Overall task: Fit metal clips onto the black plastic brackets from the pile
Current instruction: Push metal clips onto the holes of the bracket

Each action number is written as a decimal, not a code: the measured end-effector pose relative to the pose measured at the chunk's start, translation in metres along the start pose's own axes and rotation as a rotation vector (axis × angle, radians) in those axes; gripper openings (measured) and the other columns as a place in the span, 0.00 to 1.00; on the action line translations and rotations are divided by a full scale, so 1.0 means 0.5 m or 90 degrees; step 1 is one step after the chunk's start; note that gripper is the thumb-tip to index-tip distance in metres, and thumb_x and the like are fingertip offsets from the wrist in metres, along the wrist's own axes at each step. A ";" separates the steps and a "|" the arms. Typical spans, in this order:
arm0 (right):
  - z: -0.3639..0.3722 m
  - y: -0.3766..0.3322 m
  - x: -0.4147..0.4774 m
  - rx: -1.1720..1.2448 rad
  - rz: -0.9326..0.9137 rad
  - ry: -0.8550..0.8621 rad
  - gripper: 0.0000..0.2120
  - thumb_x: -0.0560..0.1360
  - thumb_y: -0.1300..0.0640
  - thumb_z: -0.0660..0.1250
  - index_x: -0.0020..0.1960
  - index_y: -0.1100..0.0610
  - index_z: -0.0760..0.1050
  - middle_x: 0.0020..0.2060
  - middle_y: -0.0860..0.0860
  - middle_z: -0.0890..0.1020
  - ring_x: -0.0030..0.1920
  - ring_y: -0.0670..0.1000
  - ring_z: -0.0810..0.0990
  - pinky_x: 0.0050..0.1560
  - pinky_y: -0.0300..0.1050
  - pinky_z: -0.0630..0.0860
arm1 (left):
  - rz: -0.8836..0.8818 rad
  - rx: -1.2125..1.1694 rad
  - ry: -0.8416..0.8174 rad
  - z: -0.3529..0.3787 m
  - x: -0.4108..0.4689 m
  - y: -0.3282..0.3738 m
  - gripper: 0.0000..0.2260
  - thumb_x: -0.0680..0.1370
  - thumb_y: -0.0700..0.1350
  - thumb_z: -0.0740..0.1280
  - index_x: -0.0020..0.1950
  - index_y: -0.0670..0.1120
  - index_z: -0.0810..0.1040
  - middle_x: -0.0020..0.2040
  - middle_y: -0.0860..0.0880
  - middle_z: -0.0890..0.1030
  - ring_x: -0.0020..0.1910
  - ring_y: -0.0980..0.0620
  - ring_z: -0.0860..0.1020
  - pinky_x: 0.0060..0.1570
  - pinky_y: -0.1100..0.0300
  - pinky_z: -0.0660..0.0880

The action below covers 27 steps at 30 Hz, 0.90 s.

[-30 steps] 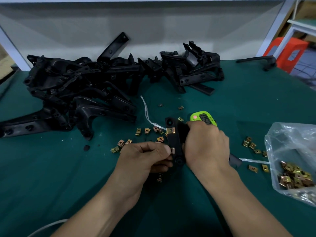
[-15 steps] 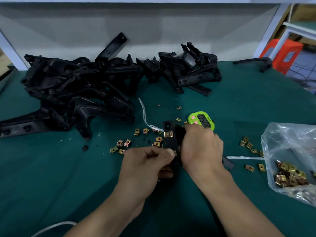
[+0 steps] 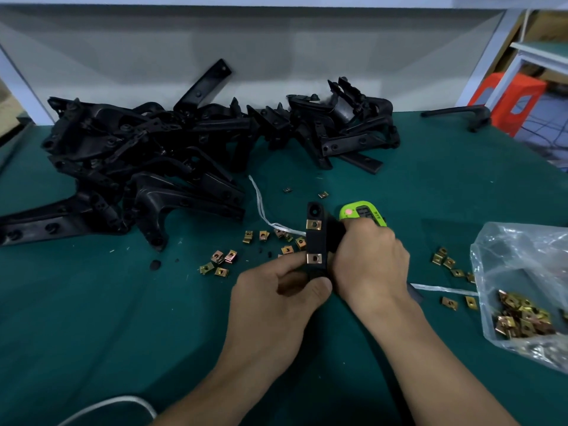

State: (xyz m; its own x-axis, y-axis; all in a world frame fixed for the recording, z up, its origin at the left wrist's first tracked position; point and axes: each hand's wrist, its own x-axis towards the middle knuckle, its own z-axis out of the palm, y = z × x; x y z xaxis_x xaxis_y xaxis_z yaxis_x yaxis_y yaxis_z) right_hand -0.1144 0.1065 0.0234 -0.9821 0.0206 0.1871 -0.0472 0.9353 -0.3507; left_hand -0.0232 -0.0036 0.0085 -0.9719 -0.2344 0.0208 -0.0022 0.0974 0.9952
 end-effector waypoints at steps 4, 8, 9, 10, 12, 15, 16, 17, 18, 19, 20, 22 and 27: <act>0.001 -0.005 -0.004 -0.013 -0.009 -0.003 0.16 0.74 0.63 0.61 0.34 0.51 0.58 0.37 0.49 0.73 0.37 0.58 0.67 0.39 0.47 0.63 | 0.069 0.120 0.058 0.007 -0.014 0.001 0.15 0.74 0.46 0.75 0.50 0.68 0.83 0.42 0.66 0.85 0.44 0.68 0.83 0.43 0.77 0.74; 0.005 -0.008 -0.006 -0.029 -0.028 0.001 0.16 0.73 0.64 0.62 0.34 0.51 0.58 0.37 0.49 0.73 0.37 0.59 0.70 0.40 0.46 0.64 | 0.101 0.216 0.070 0.007 -0.016 0.002 0.11 0.73 0.55 0.70 0.53 0.68 0.80 0.40 0.68 0.84 0.40 0.69 0.82 0.42 0.70 0.77; 0.005 -0.008 -0.006 -0.034 -0.031 0.006 0.16 0.73 0.64 0.62 0.34 0.52 0.58 0.37 0.50 0.74 0.38 0.60 0.74 0.40 0.46 0.64 | 0.104 0.230 0.066 0.005 -0.016 0.001 0.11 0.73 0.55 0.69 0.54 0.68 0.80 0.40 0.67 0.84 0.39 0.69 0.81 0.42 0.68 0.78; 0.006 -0.010 -0.007 -0.040 -0.035 0.009 0.15 0.73 0.65 0.62 0.35 0.52 0.58 0.37 0.50 0.74 0.40 0.61 0.77 0.39 0.46 0.64 | 0.108 0.239 0.061 0.002 -0.015 0.000 0.11 0.74 0.55 0.69 0.55 0.67 0.80 0.40 0.66 0.84 0.38 0.68 0.80 0.41 0.66 0.78; 0.008 -0.010 -0.008 -0.043 -0.042 0.010 0.12 0.74 0.66 0.61 0.37 0.53 0.62 0.37 0.50 0.74 0.43 0.62 0.80 0.39 0.46 0.64 | 0.118 0.247 0.049 -0.003 -0.014 -0.004 0.13 0.74 0.54 0.69 0.57 0.67 0.80 0.41 0.66 0.84 0.38 0.68 0.80 0.41 0.67 0.78; 0.007 -0.011 -0.008 -0.046 -0.047 0.014 0.10 0.74 0.65 0.61 0.41 0.52 0.65 0.38 0.50 0.74 0.44 0.61 0.81 0.39 0.46 0.64 | 0.126 0.257 0.034 -0.008 -0.013 -0.010 0.12 0.76 0.52 0.69 0.57 0.65 0.79 0.43 0.67 0.84 0.42 0.68 0.81 0.43 0.69 0.78; 0.006 -0.011 -0.008 -0.042 -0.048 0.020 0.10 0.74 0.65 0.61 0.41 0.52 0.65 0.37 0.50 0.74 0.42 0.61 0.80 0.39 0.46 0.63 | 0.130 0.263 0.032 -0.008 -0.012 -0.011 0.11 0.76 0.53 0.68 0.57 0.64 0.80 0.44 0.67 0.84 0.42 0.67 0.81 0.43 0.68 0.78; 0.005 -0.010 -0.008 -0.036 -0.050 0.027 0.09 0.74 0.64 0.62 0.41 0.52 0.65 0.38 0.51 0.76 0.39 0.61 0.77 0.38 0.46 0.63 | 0.134 0.265 0.030 -0.007 -0.010 -0.010 0.10 0.76 0.53 0.67 0.57 0.63 0.80 0.44 0.66 0.84 0.43 0.66 0.81 0.44 0.67 0.78; 0.003 -0.009 -0.007 -0.028 -0.056 0.038 0.09 0.73 0.63 0.64 0.42 0.51 0.65 0.38 0.51 0.78 0.37 0.60 0.75 0.38 0.45 0.63 | 0.139 0.260 0.025 -0.006 -0.008 -0.007 0.10 0.77 0.52 0.66 0.57 0.63 0.79 0.45 0.66 0.84 0.44 0.65 0.81 0.44 0.67 0.78; -0.001 -0.008 -0.007 -0.015 -0.068 0.051 0.10 0.73 0.61 0.66 0.42 0.51 0.66 0.39 0.51 0.79 0.37 0.59 0.73 0.38 0.46 0.63 | 0.145 0.247 0.023 -0.008 -0.006 -0.005 0.11 0.78 0.50 0.65 0.57 0.64 0.79 0.47 0.65 0.84 0.45 0.63 0.82 0.46 0.66 0.78; -0.006 -0.007 -0.006 0.006 -0.088 0.065 0.10 0.72 0.58 0.68 0.43 0.50 0.67 0.38 0.50 0.79 0.37 0.59 0.74 0.38 0.46 0.63 | 0.145 0.234 0.027 -0.010 -0.002 -0.002 0.12 0.78 0.48 0.65 0.56 0.64 0.79 0.47 0.64 0.85 0.46 0.61 0.82 0.47 0.64 0.79; -0.022 -0.002 -0.004 0.081 -0.144 0.066 0.09 0.71 0.53 0.71 0.44 0.49 0.69 0.33 0.46 0.74 0.36 0.56 0.72 0.36 0.46 0.65 | 0.132 0.213 0.050 -0.022 0.012 0.005 0.13 0.78 0.41 0.67 0.53 0.60 0.82 0.45 0.60 0.85 0.45 0.56 0.83 0.48 0.59 0.79; -0.078 0.011 0.004 0.368 -0.161 -0.167 0.11 0.72 0.55 0.70 0.35 0.47 0.69 0.26 0.41 0.74 0.30 0.43 0.71 0.28 0.33 0.66 | 0.131 0.180 0.119 -0.035 0.041 0.050 0.23 0.77 0.39 0.68 0.46 0.72 0.80 0.42 0.65 0.85 0.43 0.63 0.83 0.41 0.69 0.78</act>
State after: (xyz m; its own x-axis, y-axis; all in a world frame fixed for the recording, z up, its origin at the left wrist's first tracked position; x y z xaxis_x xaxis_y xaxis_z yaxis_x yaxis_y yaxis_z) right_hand -0.1096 0.1256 0.0578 -0.9363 -0.3283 0.1247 -0.2993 0.5601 -0.7725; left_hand -0.0389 -0.0228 0.0357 -0.8990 -0.3519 0.2606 0.0986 0.4171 0.9035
